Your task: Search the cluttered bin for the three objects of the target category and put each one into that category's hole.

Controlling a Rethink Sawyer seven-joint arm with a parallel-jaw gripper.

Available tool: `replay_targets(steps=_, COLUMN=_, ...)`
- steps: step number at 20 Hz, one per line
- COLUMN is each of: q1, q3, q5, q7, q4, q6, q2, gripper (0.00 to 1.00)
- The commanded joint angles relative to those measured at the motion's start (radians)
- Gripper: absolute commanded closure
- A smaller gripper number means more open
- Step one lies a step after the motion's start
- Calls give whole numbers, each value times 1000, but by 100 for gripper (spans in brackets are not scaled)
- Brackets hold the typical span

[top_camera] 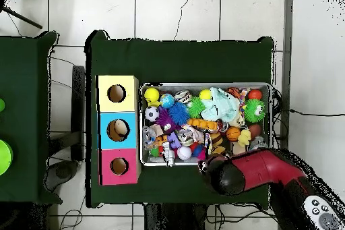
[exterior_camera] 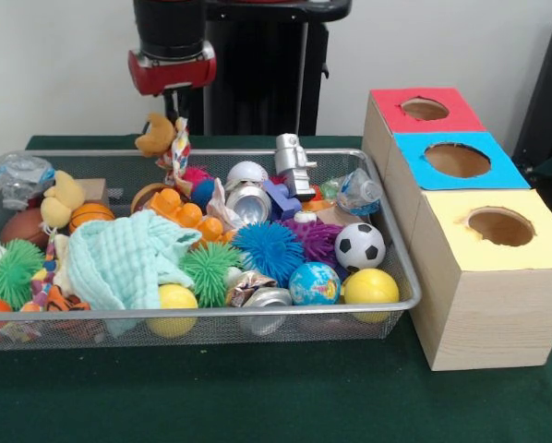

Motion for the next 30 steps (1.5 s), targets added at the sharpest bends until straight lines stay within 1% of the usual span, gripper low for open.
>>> replay_targets(steps=1, q1=47, q3=26, q5=23, q7=-49, q4=54, q6=14, q2=-17, gripper=100)
replay_targets(steps=6, q1=76, q3=10, q5=11, q7=-27, q4=37, q6=-17, q2=11, gripper=100)
replay_targets(steps=10, q1=97, q3=17, q5=4, q7=-22, q4=12, q6=-44, q2=43, gripper=100)
replay_targets(steps=12, q1=118, q3=18, q5=0, q7=-4, q4=-3, q6=-62, q2=67, gripper=100)
replay_targets(steps=15, q1=145, q3=24, q5=18, q7=23, q4=-5, q6=-76, q2=70, gripper=100)
replay_targets(steps=19, q1=179, q3=46, q5=72, q7=58, q4=14, q6=-82, q2=20, gripper=100)
replay_targets(steps=23, q1=220, q3=63, q5=153, q7=75, q4=24, q6=-50, q2=-37, gripper=100)
replay_targets(steps=26, q1=249, q3=72, q5=210, q7=90, q4=41, q6=-49, q2=-91, gripper=100)
replay_targets(steps=30, q1=298, q3=67, q5=289, q7=123, q4=60, q6=-51, q2=-129, gripper=100)
